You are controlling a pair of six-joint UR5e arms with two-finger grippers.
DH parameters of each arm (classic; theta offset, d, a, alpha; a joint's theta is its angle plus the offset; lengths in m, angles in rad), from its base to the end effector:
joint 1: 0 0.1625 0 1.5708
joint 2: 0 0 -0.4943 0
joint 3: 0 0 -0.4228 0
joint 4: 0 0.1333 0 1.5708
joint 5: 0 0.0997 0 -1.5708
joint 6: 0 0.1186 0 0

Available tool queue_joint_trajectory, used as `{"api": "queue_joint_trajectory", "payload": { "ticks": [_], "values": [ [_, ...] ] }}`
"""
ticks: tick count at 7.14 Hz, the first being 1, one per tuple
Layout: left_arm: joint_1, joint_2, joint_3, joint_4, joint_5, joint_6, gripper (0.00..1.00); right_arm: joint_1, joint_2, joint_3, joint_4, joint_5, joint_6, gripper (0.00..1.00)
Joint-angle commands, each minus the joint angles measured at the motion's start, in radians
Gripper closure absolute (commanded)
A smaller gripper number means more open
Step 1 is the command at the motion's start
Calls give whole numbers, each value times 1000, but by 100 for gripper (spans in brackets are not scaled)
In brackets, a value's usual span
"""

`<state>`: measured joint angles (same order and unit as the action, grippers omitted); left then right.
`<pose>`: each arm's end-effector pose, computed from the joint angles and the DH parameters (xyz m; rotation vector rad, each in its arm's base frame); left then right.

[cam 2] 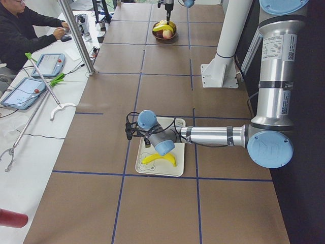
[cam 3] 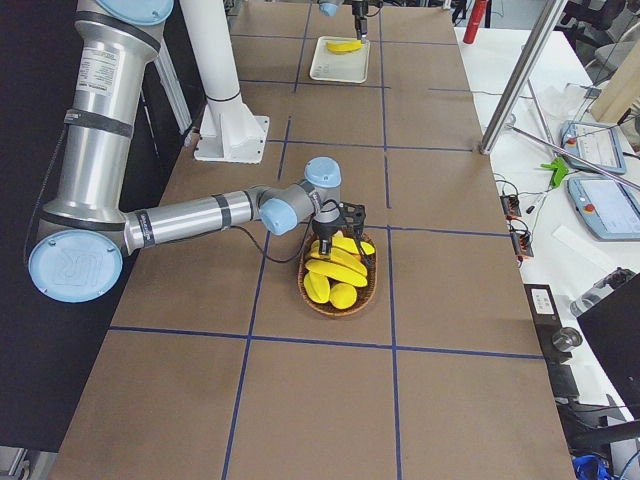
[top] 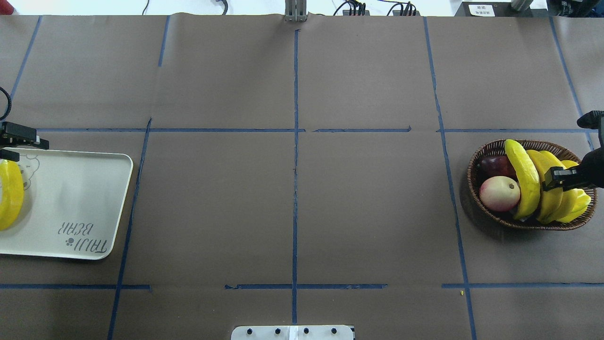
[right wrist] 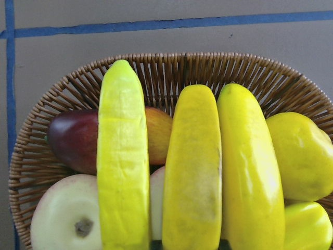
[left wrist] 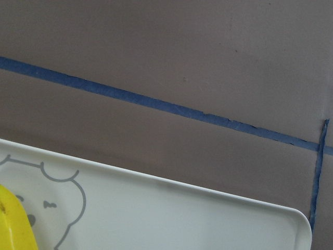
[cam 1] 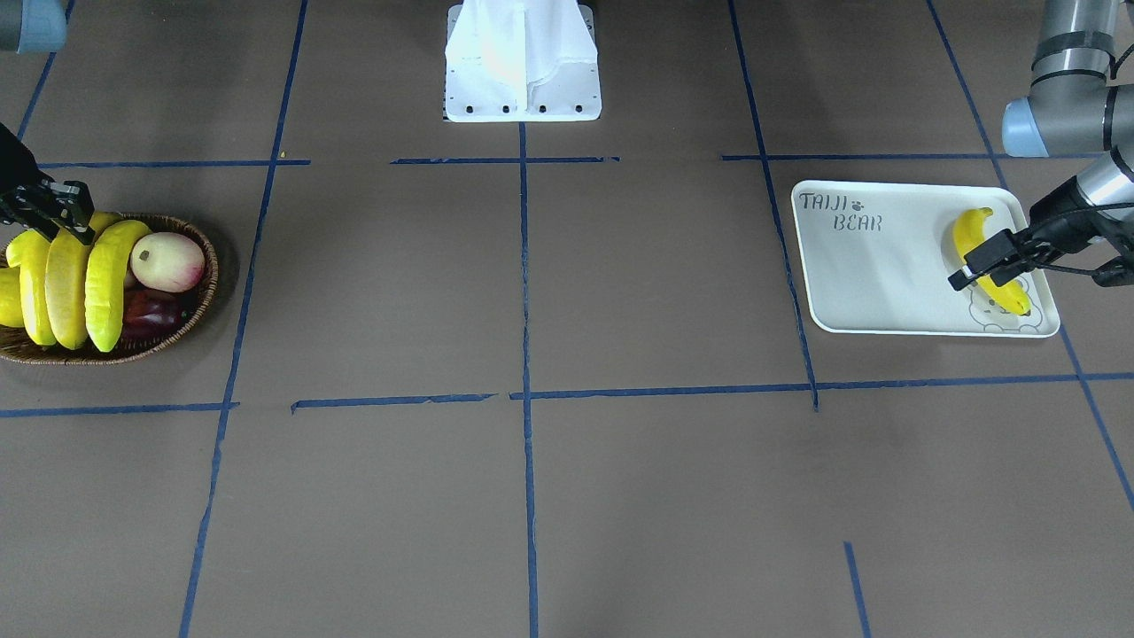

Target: Transfer all bananas from basket to plate

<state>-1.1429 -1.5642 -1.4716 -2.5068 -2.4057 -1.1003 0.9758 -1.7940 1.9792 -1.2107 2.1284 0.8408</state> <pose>0.1841 -0.5131 0.6816 0.0200 1.1040 -0.2567 -0.1902 -0.4069 0.6010 0.0423 -0.7581 0.0819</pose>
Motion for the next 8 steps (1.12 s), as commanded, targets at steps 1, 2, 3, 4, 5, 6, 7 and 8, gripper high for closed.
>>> {"api": "queue_joint_trajectory", "payload": {
  "ticks": [1, 2, 3, 4, 5, 6, 7, 8],
  "values": [
    [0, -7, 1, 0, 0, -6, 0, 56, -51, 96, -1, 2, -5, 100],
    [0, -7, -2, 0, 0, -7, 0, 117, -79, 152, -1, 2, -18, 100],
    [0, -8, -3, 0, 0, -7, 0, 177, -87, 190, -1, 11, -50, 100],
    [0, -8, -3, 0, 0, -7, 0, 226, -75, 201, -1, 27, -66, 100],
    [5, -14, -3, 0, 0, -18, 0, 234, -50, 196, 2, 113, -60, 100],
    [15, -73, -6, 0, 0, -101, 0, 235, -1, 188, 2, 172, -28, 100],
    [70, -139, -18, -1, 40, -237, 0, 231, 42, 178, 5, 173, 74, 100],
    [134, -179, -44, -3, 115, -344, 0, 213, 136, 165, 9, 176, 244, 100]
  ]
}}
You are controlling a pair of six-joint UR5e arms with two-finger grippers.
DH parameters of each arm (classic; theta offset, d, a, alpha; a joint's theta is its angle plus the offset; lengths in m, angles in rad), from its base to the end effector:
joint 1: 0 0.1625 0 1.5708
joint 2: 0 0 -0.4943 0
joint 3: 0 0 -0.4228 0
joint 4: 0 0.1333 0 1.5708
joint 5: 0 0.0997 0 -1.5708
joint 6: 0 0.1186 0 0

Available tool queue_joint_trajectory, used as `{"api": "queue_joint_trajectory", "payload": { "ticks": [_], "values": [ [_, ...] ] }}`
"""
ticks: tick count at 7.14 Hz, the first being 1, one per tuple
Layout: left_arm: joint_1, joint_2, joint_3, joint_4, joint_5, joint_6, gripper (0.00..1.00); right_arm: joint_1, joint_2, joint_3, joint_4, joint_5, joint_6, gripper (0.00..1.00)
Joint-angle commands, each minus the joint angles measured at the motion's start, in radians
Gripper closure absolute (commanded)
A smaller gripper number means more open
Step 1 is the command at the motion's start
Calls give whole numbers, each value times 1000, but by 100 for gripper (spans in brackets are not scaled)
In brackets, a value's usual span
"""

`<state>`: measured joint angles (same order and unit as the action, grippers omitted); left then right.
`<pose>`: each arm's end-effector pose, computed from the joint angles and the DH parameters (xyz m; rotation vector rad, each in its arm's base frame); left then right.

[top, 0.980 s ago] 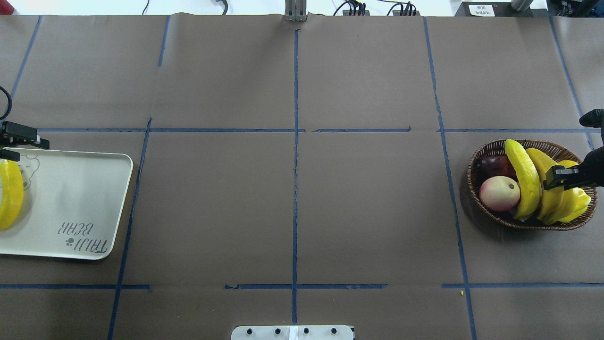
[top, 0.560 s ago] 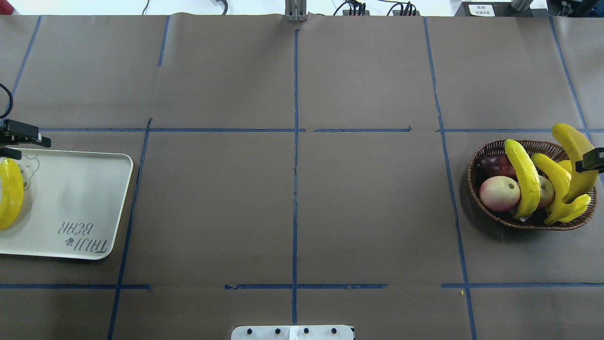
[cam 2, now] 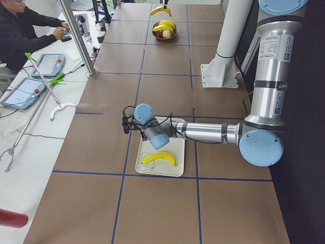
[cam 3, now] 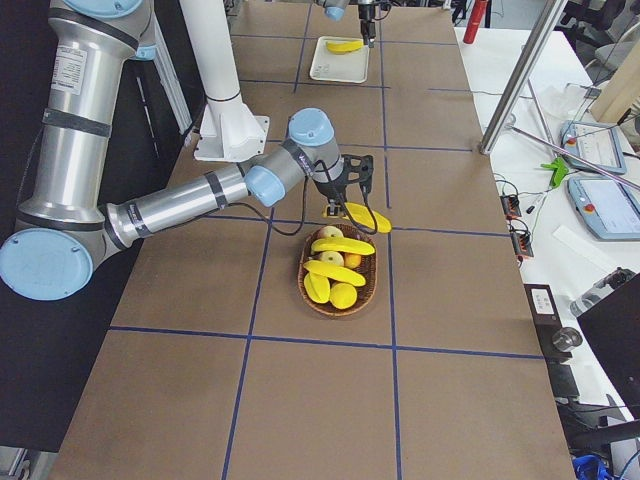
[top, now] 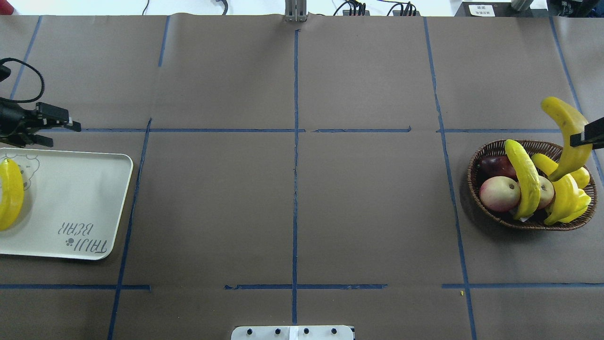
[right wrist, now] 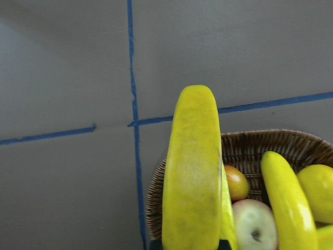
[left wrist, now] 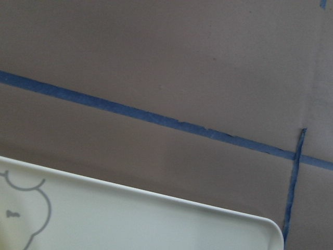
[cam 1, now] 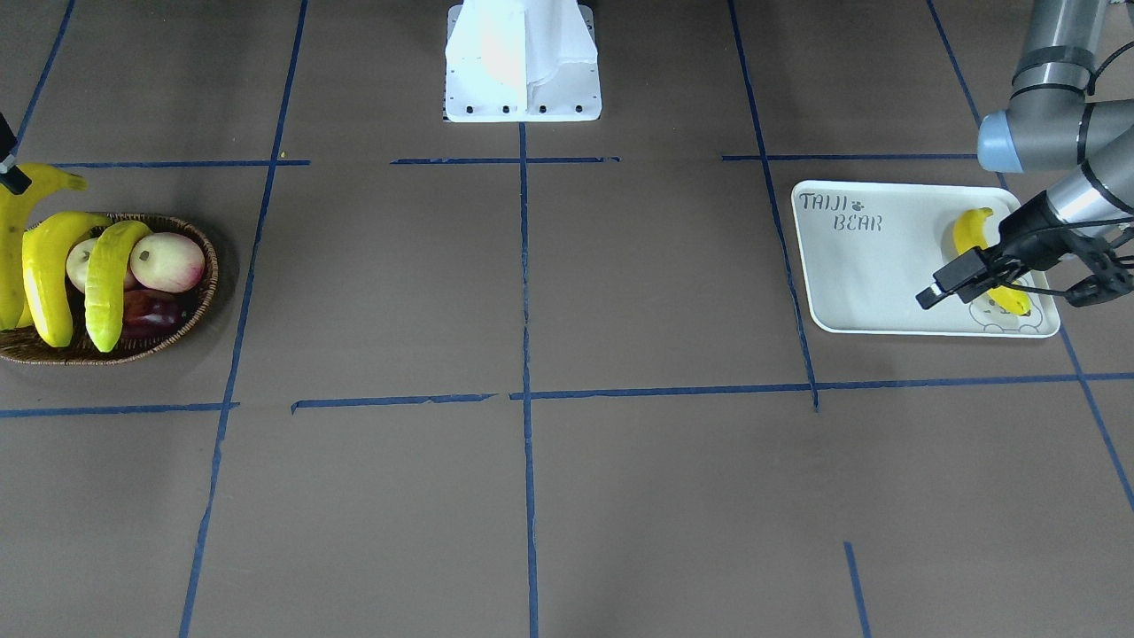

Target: Transfer all bananas from basket to plate

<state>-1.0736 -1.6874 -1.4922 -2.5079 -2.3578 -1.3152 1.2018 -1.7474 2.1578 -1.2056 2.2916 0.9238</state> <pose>0.2453 -0.5555 0.6018 0.0004 1.1700 -0.3400 -0.1054 -0.4250 0.4742 0.1795 -0.9909 0.2279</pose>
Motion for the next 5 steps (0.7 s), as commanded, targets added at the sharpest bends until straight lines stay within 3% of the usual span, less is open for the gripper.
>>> {"api": "queue_joint_trajectory", "payload": {
  "ticks": [1, 2, 3, 5],
  "values": [
    [104, -102, -52, -9, 113, -265, 0, -77, 161, -25, 83, 8, 323, 100],
    [112, -167, -77, -15, 133, -433, 0, -170, 245, -56, 191, -27, 474, 100],
    [127, -207, -113, -15, 135, -555, 0, -286, 311, -55, 224, -164, 622, 100],
    [150, -257, -169, -15, 149, -675, 0, -579, 418, -55, 236, -477, 681, 100]
  ]
}}
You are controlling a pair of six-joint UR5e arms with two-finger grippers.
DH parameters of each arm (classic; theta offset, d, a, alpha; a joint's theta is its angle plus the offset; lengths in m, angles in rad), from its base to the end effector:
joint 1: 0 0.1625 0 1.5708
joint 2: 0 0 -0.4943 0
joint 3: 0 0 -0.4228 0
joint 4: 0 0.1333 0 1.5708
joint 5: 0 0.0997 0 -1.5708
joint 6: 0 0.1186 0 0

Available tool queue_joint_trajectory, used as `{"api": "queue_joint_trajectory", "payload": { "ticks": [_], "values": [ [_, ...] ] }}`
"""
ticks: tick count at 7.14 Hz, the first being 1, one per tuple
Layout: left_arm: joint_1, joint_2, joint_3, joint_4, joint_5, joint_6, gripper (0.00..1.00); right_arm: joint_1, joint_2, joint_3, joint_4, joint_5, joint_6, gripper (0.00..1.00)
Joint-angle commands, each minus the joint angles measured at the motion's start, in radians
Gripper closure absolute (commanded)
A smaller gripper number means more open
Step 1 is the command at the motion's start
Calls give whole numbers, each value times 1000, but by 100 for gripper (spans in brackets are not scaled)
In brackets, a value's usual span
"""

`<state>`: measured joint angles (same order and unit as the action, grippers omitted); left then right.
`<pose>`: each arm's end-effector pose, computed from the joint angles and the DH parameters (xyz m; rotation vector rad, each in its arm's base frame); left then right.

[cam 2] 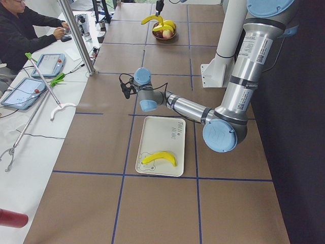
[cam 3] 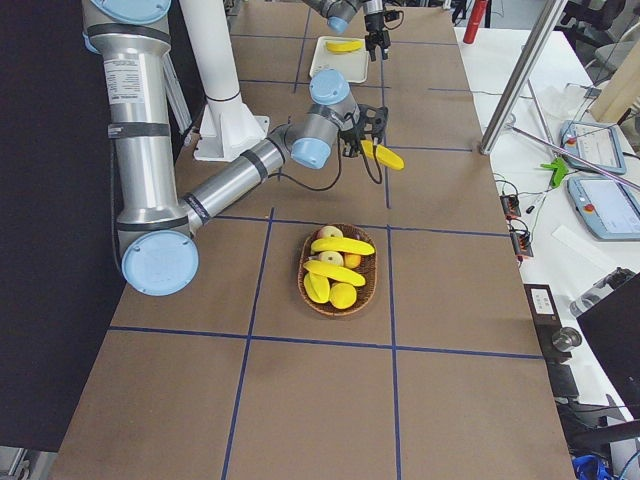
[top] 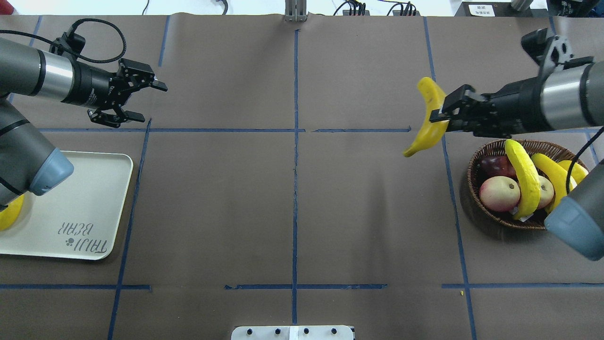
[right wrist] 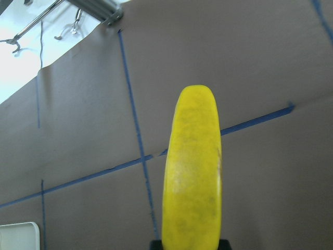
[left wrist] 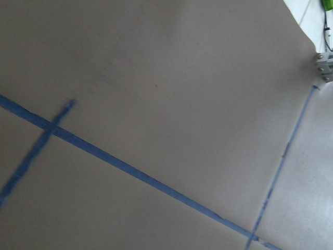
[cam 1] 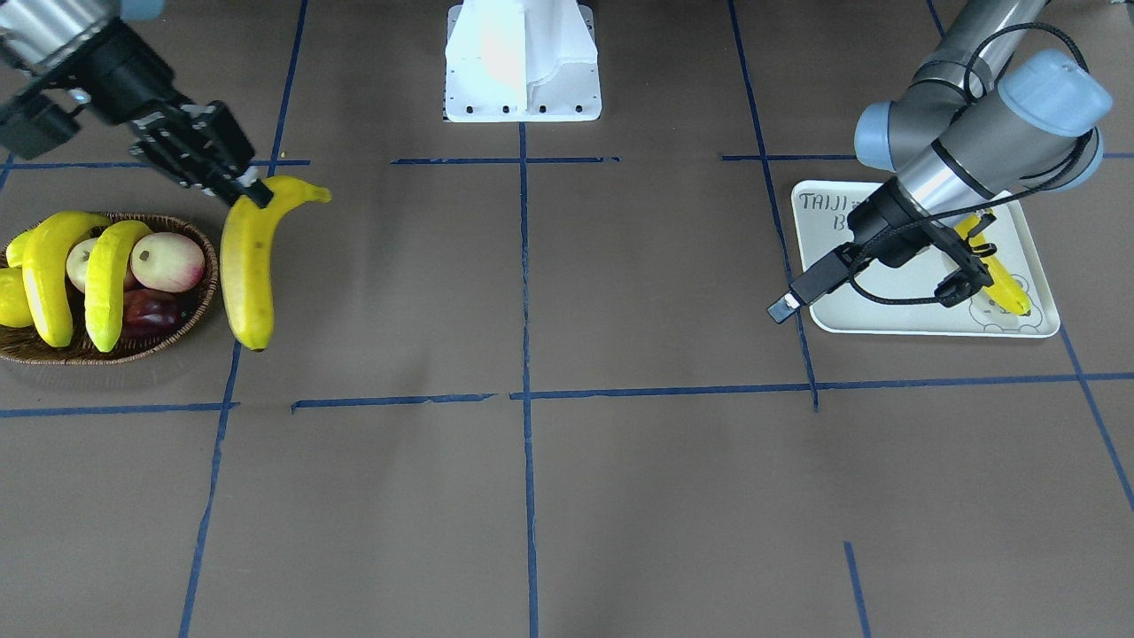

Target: Transfer all bananas from basket to plate

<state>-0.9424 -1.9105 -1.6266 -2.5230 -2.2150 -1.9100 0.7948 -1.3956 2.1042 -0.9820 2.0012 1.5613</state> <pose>0.3433 -0.5780 0.3894 -0.1339 1.4159 -0.6314 -0.3169 -0.4426 0.3072 0.1615 -1.3232 0.3878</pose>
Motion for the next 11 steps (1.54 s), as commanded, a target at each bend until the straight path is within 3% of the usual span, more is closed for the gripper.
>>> {"api": "queue_joint_trajectory", "payload": {
  "ticks": [1, 2, 4, 11],
  "values": [
    [40, -74, -41, 0, 12, -130, 0, -315, 131, -9, 11, -276, 31, 100],
    [72, -111, -39, 0, 17, -144, 0, -395, 197, -27, 2, -351, 28, 100],
    [172, -163, -33, 3, 70, -147, 1, -439, 269, -64, 2, -380, 6, 100],
    [306, -234, -25, -3, 70, -139, 8, -442, 271, -84, 16, -384, -12, 100]
  ]
}}
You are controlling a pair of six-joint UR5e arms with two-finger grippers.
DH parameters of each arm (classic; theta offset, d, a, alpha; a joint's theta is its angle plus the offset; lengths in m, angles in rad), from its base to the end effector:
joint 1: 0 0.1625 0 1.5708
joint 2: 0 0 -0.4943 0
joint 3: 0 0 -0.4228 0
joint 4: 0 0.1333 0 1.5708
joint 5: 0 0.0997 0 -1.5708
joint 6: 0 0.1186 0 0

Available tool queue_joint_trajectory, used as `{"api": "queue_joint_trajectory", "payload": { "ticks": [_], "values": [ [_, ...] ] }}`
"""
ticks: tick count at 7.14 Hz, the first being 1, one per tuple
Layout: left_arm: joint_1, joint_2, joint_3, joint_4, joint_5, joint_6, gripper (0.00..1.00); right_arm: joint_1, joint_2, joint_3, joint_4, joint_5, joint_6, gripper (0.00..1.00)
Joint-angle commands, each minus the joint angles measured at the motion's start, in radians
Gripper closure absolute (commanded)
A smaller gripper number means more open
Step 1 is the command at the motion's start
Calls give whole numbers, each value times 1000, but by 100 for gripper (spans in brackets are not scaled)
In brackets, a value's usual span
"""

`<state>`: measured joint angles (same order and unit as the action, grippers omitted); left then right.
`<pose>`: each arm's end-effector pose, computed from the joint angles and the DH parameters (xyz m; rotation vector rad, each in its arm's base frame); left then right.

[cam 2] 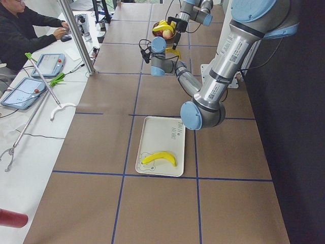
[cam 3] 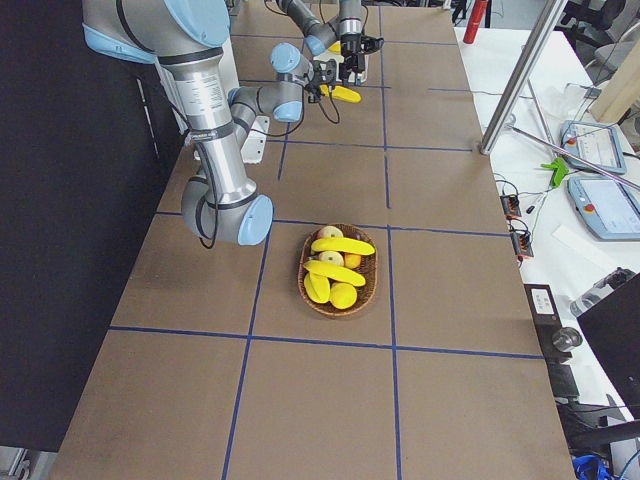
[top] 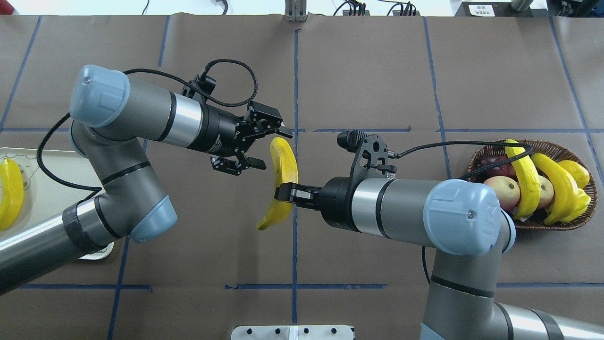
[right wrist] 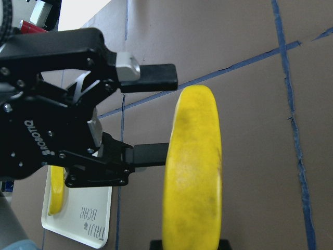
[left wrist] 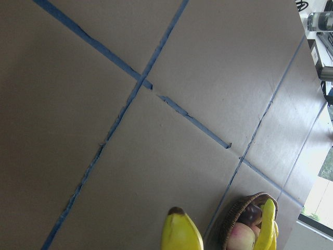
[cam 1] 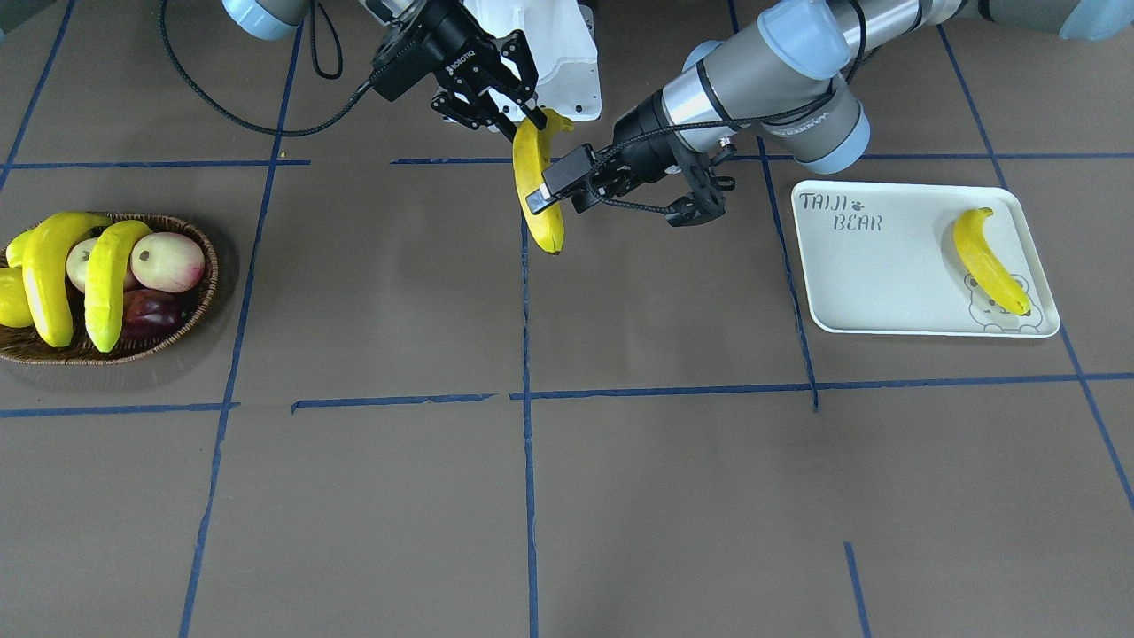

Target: Transfer all bananas from basket to plate

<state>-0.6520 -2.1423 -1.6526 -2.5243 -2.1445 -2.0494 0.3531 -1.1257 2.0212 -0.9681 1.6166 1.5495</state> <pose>0.5138 -0.4790 0.2180 -0.3062 1.5875 -0.4162 -0.5211 -0.3283 0.1878 0.2432 -1.4828 0.2328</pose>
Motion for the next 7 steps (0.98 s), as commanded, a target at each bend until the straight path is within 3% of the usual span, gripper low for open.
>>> {"api": "queue_joint_trajectory", "payload": {
  "ticks": [1, 2, 3, 4, 5, 6, 7],
  "values": [
    [15, -1, -2, -4, 0, 3, 25, 0, 1, 1, 2, 0, 0, 100],
    [15, -1, -4, -4, 0, 3, 58, 0, 1, 1, 2, 2, 0, 100],
    [15, 1, -10, -4, 0, 3, 84, 0, 1, 1, 3, 2, 0, 100],
    [11, 14, -13, -22, -3, 36, 100, 0, 1, 1, 3, 2, 0, 100],
    [9, 27, -15, -46, -8, 67, 100, 1, 1, 4, 3, 2, 3, 90],
    [3, 30, -15, -45, -11, 68, 100, 1, 9, 5, 3, 0, 12, 1],
    [0, 31, -15, -44, -11, 68, 100, 0, 12, 7, 2, -1, 15, 0]
  ]
}}
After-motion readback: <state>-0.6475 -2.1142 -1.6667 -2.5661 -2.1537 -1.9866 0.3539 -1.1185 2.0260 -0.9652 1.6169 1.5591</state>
